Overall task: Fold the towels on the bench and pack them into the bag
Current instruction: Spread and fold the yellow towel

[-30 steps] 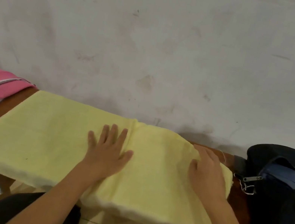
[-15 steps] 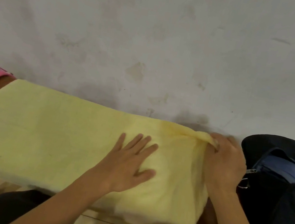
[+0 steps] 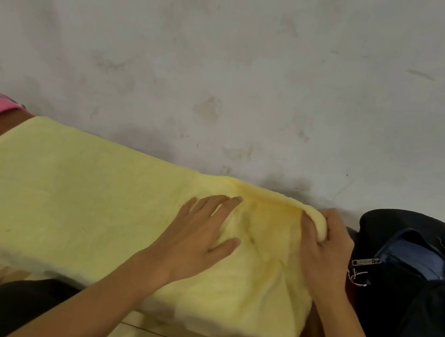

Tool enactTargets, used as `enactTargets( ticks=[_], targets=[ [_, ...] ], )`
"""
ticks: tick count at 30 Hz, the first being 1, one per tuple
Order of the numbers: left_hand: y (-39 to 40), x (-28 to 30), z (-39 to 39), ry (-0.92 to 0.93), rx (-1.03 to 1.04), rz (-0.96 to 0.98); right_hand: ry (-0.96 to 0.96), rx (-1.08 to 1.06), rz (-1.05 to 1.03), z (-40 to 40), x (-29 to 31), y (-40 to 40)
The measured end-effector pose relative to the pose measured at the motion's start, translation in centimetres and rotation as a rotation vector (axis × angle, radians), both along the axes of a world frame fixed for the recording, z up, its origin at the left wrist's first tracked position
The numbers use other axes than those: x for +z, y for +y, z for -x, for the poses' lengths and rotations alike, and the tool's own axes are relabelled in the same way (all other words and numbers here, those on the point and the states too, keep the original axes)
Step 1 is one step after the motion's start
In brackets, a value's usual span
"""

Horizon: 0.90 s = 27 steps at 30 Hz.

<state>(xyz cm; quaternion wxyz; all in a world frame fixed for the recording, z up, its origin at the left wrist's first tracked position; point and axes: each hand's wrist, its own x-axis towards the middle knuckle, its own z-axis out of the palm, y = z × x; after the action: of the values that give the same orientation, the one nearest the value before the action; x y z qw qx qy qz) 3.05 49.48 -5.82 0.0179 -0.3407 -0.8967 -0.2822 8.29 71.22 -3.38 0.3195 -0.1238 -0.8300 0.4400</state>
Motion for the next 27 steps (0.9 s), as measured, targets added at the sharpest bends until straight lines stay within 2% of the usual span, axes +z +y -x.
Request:
enactTargets(
  ticks=[3,7,10,14,17,20,22,27],
  targets=[
    [0.6,0.8,-0.1,-0.085,-0.083,-0.165,-0.105,0.138,-0.094,-0.1,-0.4,-0.8],
    [0.9,1.0,0.3,-0.008,-0.15,-0.095,-0.212,0.309,-0.31,0.1,-0.9,-1.2],
    [0.6,0.3,0.2,-0.056,-0.173,-0.005,-0.279,0.218,-0.412,0.2,-0.6,-1.1],
    [0.0,-0.9,0.3,-0.16,-0.202,0.176,-0.603,0.029,-0.337,0.3,-0.5,-0.3],
    [-0.2,-1.1,0.7,-0.209,-0.246,0.233,-0.745,-0.052,-0.221,0.0,-0.4,0.8],
    [-0.1,-1.2,0.8,-0.188,-0.246,0.284,-0.901,-0.124,-0.259,-0.3,-0.1,1.4],
    [-0.1,-1.2,0.8,-0.195,-0.244,0.285,-0.89,-0.074,-0.136,-0.4,0.0,1.5],
    [-0.3,-1.0,0.8,-0.261,-0.223,0.198,-0.821,0.097,0.48,-0.3,1.1,0.8]
  ],
)
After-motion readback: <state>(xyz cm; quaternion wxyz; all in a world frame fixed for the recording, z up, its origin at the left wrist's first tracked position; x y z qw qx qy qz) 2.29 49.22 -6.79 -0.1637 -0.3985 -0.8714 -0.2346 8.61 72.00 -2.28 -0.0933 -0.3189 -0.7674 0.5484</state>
